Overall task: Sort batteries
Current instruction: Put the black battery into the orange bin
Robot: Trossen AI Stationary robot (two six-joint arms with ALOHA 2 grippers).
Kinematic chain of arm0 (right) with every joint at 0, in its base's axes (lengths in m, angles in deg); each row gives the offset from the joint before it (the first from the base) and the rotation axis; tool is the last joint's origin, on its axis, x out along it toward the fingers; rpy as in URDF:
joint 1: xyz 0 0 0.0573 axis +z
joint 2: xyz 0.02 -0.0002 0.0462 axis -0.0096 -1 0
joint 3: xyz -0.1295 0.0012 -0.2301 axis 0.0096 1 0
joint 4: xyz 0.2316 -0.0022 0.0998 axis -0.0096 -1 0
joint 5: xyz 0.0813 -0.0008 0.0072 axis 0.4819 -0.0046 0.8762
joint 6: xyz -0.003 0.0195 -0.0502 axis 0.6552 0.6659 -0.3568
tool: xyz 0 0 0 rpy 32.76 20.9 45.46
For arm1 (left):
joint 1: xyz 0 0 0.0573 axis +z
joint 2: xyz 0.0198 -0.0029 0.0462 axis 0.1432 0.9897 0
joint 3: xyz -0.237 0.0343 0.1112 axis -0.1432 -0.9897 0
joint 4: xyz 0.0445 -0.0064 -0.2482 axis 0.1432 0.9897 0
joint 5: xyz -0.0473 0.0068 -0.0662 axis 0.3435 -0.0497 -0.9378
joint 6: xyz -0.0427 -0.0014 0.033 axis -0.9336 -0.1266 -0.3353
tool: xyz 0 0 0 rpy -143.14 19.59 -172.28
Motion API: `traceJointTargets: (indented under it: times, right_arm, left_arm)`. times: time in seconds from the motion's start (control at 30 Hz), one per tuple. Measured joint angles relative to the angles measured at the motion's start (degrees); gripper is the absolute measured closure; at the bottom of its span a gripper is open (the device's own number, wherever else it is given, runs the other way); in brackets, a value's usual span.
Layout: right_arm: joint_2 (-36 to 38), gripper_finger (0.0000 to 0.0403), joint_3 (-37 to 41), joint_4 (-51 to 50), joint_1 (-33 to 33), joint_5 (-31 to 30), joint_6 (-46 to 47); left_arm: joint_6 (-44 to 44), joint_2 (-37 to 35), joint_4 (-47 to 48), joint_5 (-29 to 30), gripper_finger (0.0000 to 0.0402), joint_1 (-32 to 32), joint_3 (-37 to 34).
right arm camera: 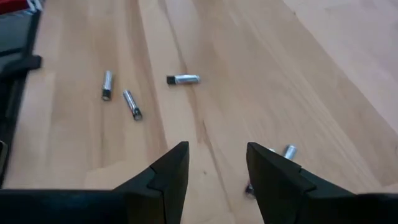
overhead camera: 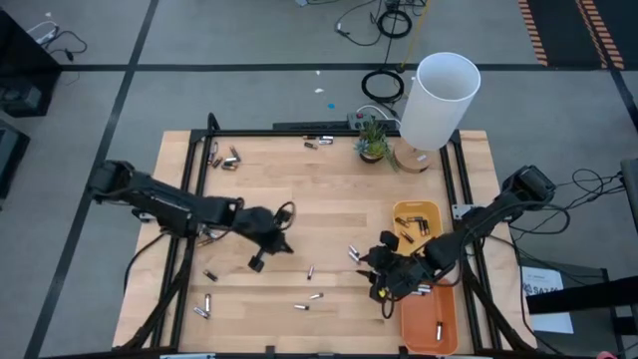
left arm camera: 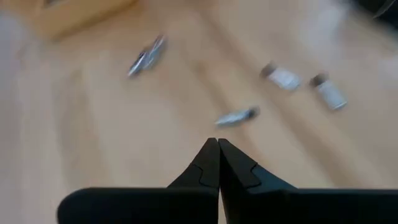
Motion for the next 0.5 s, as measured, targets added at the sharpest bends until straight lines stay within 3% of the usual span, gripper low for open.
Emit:
traceJointTargets:
  times: [0.1,0.2,0.33,0.5]
  right_arm:
    - [-1.73,0.025,0.04,2.08,-1.36,0.13,-2.57]
    - [-3.61,0.025,0.04,9.45,-2.82,5.19,-6.57]
    - [-6.77,0.025,-0.02,21.47,-3.94,11.51,-10.7]
    - [-11.17,0.025,-0.01,30.34,-4.22,12.91,-13.4]
  left_arm:
    - [-2.42,0.71,-11.7,-2.35,0.0401,-4.06,-5.04]
    - [-5.24,3.71,-19.84,-2.4,0.0401,-8.25,-6.13]
    - [-7.3,8.65,-22.38,-2.23,0.0401,-13.31,-4.67]
    - [-9.97,15.36,-22.46,-1.89,0.0401,-17.75,-1.99]
